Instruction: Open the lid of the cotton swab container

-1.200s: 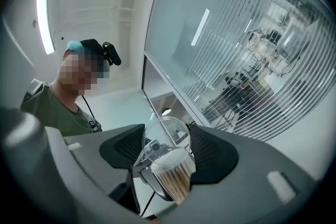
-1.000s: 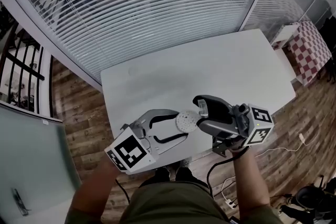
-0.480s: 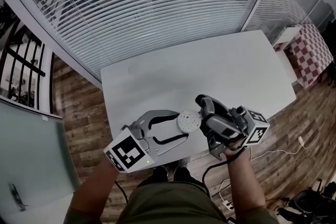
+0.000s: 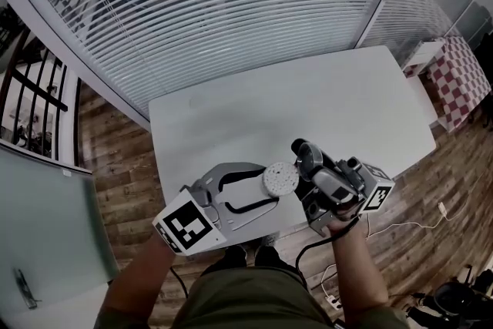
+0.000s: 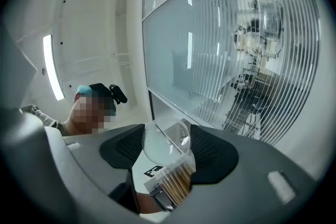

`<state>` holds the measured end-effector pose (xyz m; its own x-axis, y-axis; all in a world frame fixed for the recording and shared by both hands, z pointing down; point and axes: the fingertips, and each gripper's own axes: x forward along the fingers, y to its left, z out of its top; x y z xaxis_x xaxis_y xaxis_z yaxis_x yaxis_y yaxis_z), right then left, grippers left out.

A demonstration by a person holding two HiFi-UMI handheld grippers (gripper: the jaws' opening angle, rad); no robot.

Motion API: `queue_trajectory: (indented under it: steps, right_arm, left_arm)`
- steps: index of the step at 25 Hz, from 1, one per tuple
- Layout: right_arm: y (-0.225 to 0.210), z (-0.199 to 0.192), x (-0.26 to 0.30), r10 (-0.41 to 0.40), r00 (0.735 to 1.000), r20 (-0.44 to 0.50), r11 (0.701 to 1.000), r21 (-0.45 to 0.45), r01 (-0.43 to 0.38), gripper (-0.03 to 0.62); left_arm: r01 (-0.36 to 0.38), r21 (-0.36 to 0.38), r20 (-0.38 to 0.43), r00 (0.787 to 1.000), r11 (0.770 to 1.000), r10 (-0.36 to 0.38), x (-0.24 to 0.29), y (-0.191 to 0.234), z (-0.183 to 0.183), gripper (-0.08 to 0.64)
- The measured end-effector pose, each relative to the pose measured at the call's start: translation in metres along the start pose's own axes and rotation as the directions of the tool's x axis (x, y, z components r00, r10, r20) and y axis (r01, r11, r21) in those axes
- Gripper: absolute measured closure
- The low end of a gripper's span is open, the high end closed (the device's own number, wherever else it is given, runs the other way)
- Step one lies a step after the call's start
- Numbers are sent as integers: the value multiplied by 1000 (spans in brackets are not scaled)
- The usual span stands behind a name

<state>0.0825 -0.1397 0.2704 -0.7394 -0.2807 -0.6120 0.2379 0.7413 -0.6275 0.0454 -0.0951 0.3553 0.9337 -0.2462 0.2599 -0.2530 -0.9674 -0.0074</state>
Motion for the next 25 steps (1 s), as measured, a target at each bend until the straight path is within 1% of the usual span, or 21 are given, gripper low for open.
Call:
queue_trajectory:
  steps: [6,8,12,16,19,20,23,25]
  right_arm:
    - [-3,3,1,0,1000,12,1000,11,-1,319]
    - [-4,3,1,-6,1000,7,1000,8,6,320]
    - [-3,2,3,-20,1000,-15,1000,-11,20,321]
    - [0,2,5,-15,999,-31,999,-29,14,321]
    - [-1,5,8,-22,999,-31,999,-41,21,321]
    - [-2,6,9,-26,999,-29,999,-45,25,321]
    - [-3,9,12,-32,999,-28,998,-56,30,321]
    - [-4,10,13,-34,999,-30,997,-63,32,321]
  left_arm:
    - [3,-4,6,1000,1000,-3,0,3,1,336]
    - [3,-3,-3,1000,1000,-3,1,4,0,336]
    - [1,-3,2,1000,1000,-1,1,4,1,336]
    - [-4,2,-15,1000,1000,4,-2,6,1,337]
    - [-10,-4,19,1000,1000,10,-4,10,0,336]
    - [-11,-4,19,1000,1000,11,-6,11,1,337]
    - [-11,2,-9,1000,1000,11,-11,15,2,337]
    - [-10,-3,0,1000,1000,10,-12,17,0,337]
